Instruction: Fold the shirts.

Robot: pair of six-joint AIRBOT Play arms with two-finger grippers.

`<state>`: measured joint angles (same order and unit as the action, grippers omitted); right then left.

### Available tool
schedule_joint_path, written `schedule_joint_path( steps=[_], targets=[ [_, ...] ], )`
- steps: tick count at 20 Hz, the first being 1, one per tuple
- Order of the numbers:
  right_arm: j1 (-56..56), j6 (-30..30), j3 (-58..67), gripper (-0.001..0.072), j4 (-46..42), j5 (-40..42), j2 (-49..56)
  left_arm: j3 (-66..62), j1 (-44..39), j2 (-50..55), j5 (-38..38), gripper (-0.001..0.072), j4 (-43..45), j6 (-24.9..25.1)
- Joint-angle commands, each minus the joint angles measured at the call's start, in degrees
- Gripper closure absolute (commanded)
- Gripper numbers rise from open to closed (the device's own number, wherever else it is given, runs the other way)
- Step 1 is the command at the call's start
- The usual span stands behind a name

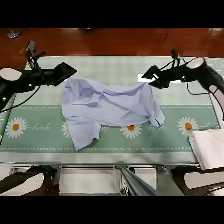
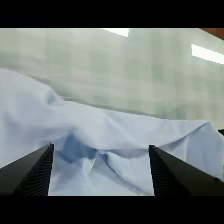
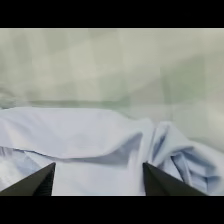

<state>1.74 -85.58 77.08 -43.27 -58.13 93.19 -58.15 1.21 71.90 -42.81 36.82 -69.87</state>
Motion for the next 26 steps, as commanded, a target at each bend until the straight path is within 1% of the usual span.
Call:
schedule_joint_path(
  steps=[1, 2, 3, 4, 5, 6, 7, 8, 10, 12, 14, 19, 21, 22, 23, 24, 26],
  targets=[
    [8.63, 6.19, 9.01, 0.0082, 1.62, -19.67, 1.99, -3.5, 7.85, 0.74, -16.44, 0.0006, 5.57, -2.51],
    [11.85, 6.88, 8.74, 0.0082, -2.45, -22.77, -0.2, -3.61, 11.63, 0.68, -22.38, 0.0006, 8.9, -3.52],
    [14.97, 6.88, 7.45, 0.0082, -9.16, -23.96, -3.19, -2.67, 15.5, 0.61, -27.82, 0.0006, 13.22, -5.16],
    [17.53, 6.93, 4.52, 0.0082, -14.29, -23.39, -6.54, -0.46, 18.64, 0.44, -31.21, 0.0006, 16.41, -6.43],
    [20.31, 7.13, -0.46, 0.0082, -17.05, -21.4, -10.4, 3.56, 21.51, -0.15, -32.61, 0.0006, 17.53, -7.1],
    [22.71, 7.17, -6.34, 0.0082, -16.79, -18.64, -14.01, 8.31, 23.45, -0.87, -32.37, 0.0006, 16.57, -7.39],
    [25.03, 7.21, -13.31, 0.0082, -14.1, -15.3, -17.73, 13.7, 24.52, -1.7, -30.6, 0.0006, 14.23, -7.08],
    [26.64, 8.17, -19.91, 0.0082, -10.36, -12.48, -21.09, 18.21, 24.74, -2.25, -28.24, 0.0006, 11.32, -5.33],
    [27.74, 12.57, -29.55, 0.0082, -4.63, -9.73, -26.1, 25.31, 24.7, -2.21, -24.2, 0.0006, 3.17, -1.6],
    [27.67, 13.55, -34.71, 0.0082, -3.8, -8.66, -28.57, 30.01, 24.33, -2.21, -20.92, 0.0006, -4.72, 2.6],
    [27.67, 13.9, -37.13, 0.0082, -3.69, -8.7, -28.83, 31.76, 21.59, -2.21, -17.59, 0.0006, -6.95, 4.28],
    [27.67, 13.75, -38.18, 0.0082, -4.26, -8.44, -28.7, 31.61, 10.32, -2.19, -10.73, 0.0008, -8.94, 4.26],
    [27.06, 11.41, -38.18, 0.0082, -9.22, -8.0, -28.7, 31.61, 8.37, -2.19, -9.14, 0.001, -9.66, 4.24],
    [26.03, 9.84, -38.29, 0.0082, -12.57, -7.82, -28.55, 31.58, 8.26, -2.19, -9.03, 0.0064, -10.12, 4.26],
    [24.87, 8.85, -38.29, 0.0082, -14.58, -8.04, -27.96, 31.58, 8.31, -2.21, -9.09, 0.0345, -10.19, 4.31],
    [23.61, 8.66, -38.29, 0.0082, -15.15, -8.2, -26.97, 31.58, 8.31, -2.21, -9.09, 0.069, -10.19, 4.98],
    [20.76, 7.8, -38.29, 0.0082, -15.04, -7.3, -24.48, 31.34, 8.31, -2.21, -9.27, 0.0682, -10.27, 5.35]
  ],
)
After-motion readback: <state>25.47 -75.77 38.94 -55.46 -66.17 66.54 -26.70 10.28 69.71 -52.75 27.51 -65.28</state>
